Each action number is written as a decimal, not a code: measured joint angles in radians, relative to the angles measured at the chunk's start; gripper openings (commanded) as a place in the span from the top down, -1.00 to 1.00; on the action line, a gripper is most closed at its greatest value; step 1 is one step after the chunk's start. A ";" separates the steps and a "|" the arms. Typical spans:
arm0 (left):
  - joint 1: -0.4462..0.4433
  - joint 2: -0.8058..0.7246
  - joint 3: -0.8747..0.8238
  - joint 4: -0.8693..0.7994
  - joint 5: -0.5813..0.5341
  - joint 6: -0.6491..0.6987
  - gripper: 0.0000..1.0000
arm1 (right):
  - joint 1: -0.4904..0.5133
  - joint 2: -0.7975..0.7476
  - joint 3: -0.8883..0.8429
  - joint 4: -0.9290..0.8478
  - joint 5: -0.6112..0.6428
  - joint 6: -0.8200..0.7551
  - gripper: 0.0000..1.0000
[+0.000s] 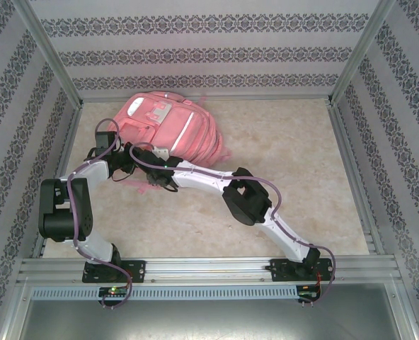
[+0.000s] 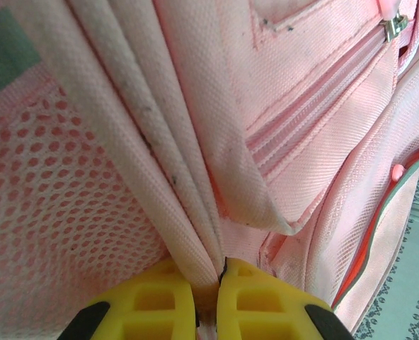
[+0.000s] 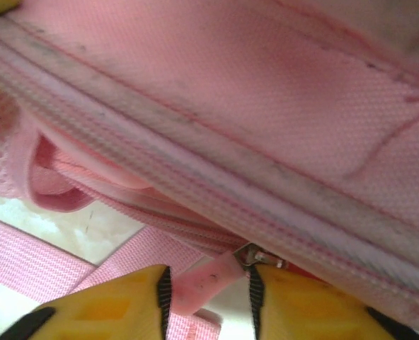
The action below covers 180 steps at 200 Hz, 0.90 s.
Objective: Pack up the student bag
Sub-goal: Zip the student bag at the top-left of the table.
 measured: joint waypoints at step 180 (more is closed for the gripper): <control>0.000 -0.002 -0.005 0.002 0.002 -0.018 0.80 | -0.012 0.044 0.034 -0.055 0.028 0.041 0.44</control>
